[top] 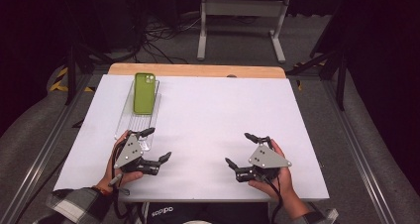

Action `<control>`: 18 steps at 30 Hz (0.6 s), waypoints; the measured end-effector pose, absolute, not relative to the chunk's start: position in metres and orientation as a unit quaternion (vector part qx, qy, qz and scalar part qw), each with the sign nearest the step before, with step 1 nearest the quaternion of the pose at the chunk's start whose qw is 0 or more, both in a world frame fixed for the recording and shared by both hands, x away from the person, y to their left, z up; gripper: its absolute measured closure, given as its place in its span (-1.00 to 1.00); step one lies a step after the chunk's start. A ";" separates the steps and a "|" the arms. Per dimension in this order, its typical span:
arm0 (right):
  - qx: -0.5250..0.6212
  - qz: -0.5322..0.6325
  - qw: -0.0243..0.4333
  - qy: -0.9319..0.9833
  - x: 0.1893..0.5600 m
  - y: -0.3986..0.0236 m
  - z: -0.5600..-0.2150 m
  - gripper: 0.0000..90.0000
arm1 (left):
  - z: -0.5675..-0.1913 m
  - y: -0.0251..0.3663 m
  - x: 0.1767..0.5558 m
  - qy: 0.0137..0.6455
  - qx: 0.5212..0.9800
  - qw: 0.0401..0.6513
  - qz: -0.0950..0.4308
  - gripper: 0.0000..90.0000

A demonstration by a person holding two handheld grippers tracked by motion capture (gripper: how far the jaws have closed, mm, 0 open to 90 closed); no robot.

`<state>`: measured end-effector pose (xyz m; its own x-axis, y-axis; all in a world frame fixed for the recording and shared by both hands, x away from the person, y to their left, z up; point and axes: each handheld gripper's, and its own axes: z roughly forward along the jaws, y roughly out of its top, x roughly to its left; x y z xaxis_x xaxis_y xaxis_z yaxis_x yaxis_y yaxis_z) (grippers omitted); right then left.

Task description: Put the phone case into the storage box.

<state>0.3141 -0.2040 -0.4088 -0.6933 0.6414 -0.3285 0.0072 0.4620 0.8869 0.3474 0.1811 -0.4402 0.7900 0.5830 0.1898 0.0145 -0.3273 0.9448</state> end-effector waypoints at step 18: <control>0.200 0.472 0.321 0.797 0.314 -0.203 -0.414 -0.82 | -0.453 0.202 0.338 0.215 0.781 0.531 0.249 -0.85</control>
